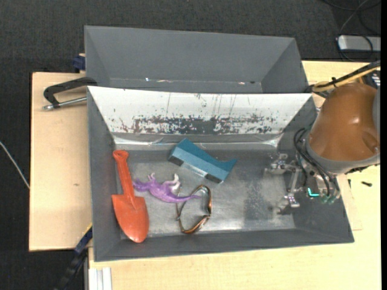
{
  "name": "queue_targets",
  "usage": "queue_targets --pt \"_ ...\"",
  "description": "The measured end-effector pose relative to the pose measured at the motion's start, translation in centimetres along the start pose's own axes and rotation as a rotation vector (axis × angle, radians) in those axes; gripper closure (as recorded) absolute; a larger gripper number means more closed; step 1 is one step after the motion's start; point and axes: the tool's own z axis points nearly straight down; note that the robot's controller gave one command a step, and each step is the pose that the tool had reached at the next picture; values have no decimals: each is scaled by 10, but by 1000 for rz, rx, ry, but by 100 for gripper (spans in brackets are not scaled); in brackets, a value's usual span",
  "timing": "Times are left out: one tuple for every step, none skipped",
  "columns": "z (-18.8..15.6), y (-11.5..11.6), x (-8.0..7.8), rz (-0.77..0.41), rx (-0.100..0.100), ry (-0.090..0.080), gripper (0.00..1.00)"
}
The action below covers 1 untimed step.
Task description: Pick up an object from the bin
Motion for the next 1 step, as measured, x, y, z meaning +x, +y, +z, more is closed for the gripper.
queue_targets --pt "-3 0 -2 -2 1 -7 0"
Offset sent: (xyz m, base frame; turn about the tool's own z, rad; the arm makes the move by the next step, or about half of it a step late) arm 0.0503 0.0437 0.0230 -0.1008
